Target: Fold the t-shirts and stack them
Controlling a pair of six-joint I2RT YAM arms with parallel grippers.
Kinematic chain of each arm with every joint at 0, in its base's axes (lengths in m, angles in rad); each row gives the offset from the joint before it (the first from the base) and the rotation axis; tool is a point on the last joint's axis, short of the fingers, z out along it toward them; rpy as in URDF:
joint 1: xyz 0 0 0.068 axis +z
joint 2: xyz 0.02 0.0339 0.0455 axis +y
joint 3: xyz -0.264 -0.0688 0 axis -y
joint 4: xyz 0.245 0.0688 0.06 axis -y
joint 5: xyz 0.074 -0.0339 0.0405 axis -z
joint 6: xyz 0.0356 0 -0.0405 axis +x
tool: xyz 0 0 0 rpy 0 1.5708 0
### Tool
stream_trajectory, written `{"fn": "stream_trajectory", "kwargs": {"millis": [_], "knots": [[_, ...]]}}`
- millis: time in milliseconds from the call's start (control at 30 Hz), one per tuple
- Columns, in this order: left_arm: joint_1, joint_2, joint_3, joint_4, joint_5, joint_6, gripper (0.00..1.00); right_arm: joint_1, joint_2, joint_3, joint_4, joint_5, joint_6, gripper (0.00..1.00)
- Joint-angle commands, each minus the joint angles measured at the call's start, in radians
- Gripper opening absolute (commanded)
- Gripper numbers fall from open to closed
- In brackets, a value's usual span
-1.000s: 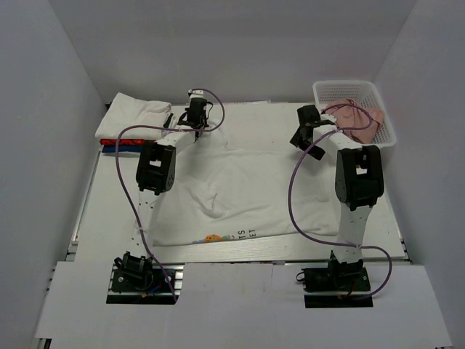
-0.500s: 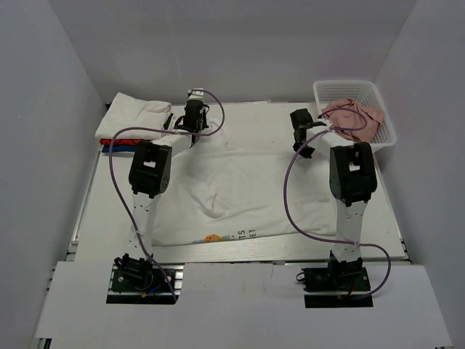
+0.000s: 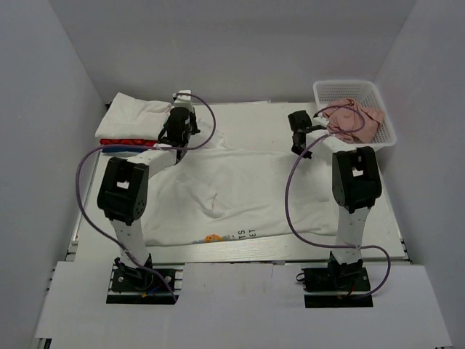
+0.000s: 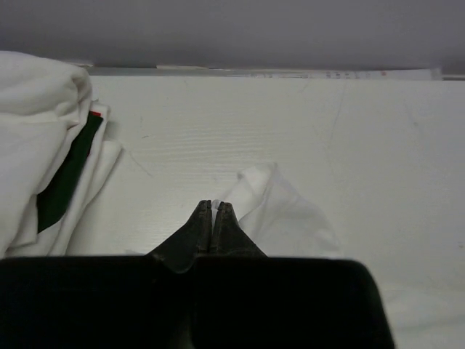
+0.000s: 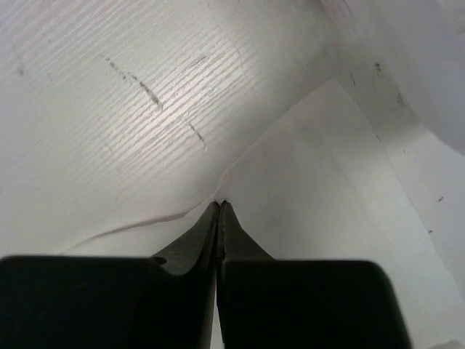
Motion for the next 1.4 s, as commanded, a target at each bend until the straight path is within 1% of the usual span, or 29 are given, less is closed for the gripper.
{"fn": "stream_trajectory", "kwargs": {"millis": [0, 33, 133, 233, 267, 333, 367, 467, 500, 533, 600, 633, 667, 700, 767, 800, 833, 933, 1033, 1133, 1200, 1267, 1300, 1333, 1367], "knots": [[-0.007, -0.199, -0.144, 0.032, -0.02, -0.069, 0.0, 0.022, -0.124, -0.07, 0.101, 0.043, -0.043, 0.0], [-0.016, -0.238, -0.234, 0.032, -0.008, -0.089, 0.0, 0.031, -0.155, -0.113, 0.112, 0.049, -0.045, 0.0], [-0.016, -0.375, -0.378, 0.023, 0.048, -0.142, 0.0, 0.042, -0.228, -0.213, 0.176, 0.052, -0.051, 0.0], [-0.039, -0.467, -0.451, -0.07, 0.037, -0.185, 0.0, 0.048, -0.294, -0.274, 0.222, 0.057, -0.063, 0.0], [-0.039, -0.534, -0.468, -0.094, 0.027, -0.198, 0.0, 0.05, -0.304, -0.284, 0.218, 0.061, -0.063, 0.0], [-0.049, -0.611, -0.529, -0.12, 0.027, -0.232, 0.0, 0.05, -0.342, -0.313, 0.218, 0.074, -0.066, 0.0], [-0.049, -0.689, -0.548, -0.144, 0.036, -0.244, 0.0, 0.047, -0.36, -0.33, 0.219, 0.072, -0.07, 0.0], [-0.059, -0.804, -0.621, -0.195, 0.06, -0.306, 0.0, 0.047, -0.388, -0.357, 0.23, 0.063, -0.071, 0.0], [-0.068, -0.879, -0.656, -0.216, 0.06, -0.326, 0.0, 0.045, -0.394, -0.362, 0.239, 0.055, -0.085, 0.0], [-0.069, -0.917, -0.68, -0.236, 0.069, -0.374, 0.0, 0.045, -0.402, -0.367, 0.241, 0.046, -0.089, 0.0], [-0.069, -0.999, -0.747, -0.296, 0.069, -0.419, 0.0, 0.039, -0.408, -0.383, 0.244, 0.045, -0.108, 0.0], [-0.069, -1.039, -0.764, -0.327, 0.069, -0.465, 0.0, 0.039, -0.414, -0.39, 0.236, 0.049, -0.112, 0.0], [-0.069, -1.121, -0.778, -0.364, 0.069, -0.484, 0.0, 0.04, -0.417, -0.4, 0.236, 0.049, -0.119, 0.0], [-0.069, -1.161, -0.799, -0.44, 0.078, -0.5, 0.0, 0.037, -0.42, -0.408, 0.235, 0.04, -0.122, 0.0], [-0.069, -1.24, -0.813, -0.522, 0.078, -0.545, 0.0, 0.037, -0.437, -0.423, 0.238, 0.023, -0.134, 0.0], [-0.069, -1.31, -0.824, -0.584, 0.101, -0.557, 0.0, 0.04, -0.449, -0.434, 0.241, 0.006, -0.139, 0.0], [-0.069, -1.344, -0.824, -0.611, 0.11, -0.571, 0.0, 0.039, -0.465, -0.442, 0.248, -0.004, -0.14, 0.0], [-0.069, -1.429, -0.85, -0.691, 0.159, -0.593, 0.0, 0.039, -0.502, -0.48, 0.267, -0.003, -0.145, 0.0], [-0.069, -1.438, -0.891, -0.749, 0.242, -0.625, 0.0, 0.037, -0.523, -0.517, 0.265, -0.012, -0.146, 0.0], [-0.069, -1.438, -0.943, -0.772, 0.403, -0.68, 0.0, 0.039, -0.548, -0.572, 0.255, -0.024, -0.143, 0.0], [-0.069, -1.426, -0.974, -0.787, 0.454, -0.704, 0.0, 0.039, -0.557, -0.61, 0.241, -0.034, -0.131, 0.06], [-0.069, -1.416, -0.971, -0.871, 0.509, -0.705, 0.18, 0.039, -0.561, -0.626, 0.218, -0.046, -0.097, 0.15], [-0.069, -1.407, -0.958, -0.913, 0.527, -0.714, 0.33, 0.036, -0.569, -0.643, 0.186, -0.046, -0.084, 0.19], [-0.069, -1.407, -0.942, -0.954, 0.564, -0.714, 0.5, 0.036, -0.572, -0.647, 0.172, -0.037, -0.071, 0.27], [-0.069, -1.407, -0.91, -1.037, 0.581, -0.714, 0.74, 0.037, -0.58, -0.653, 0.146, -0.029, -0.039, 0.29]]}}
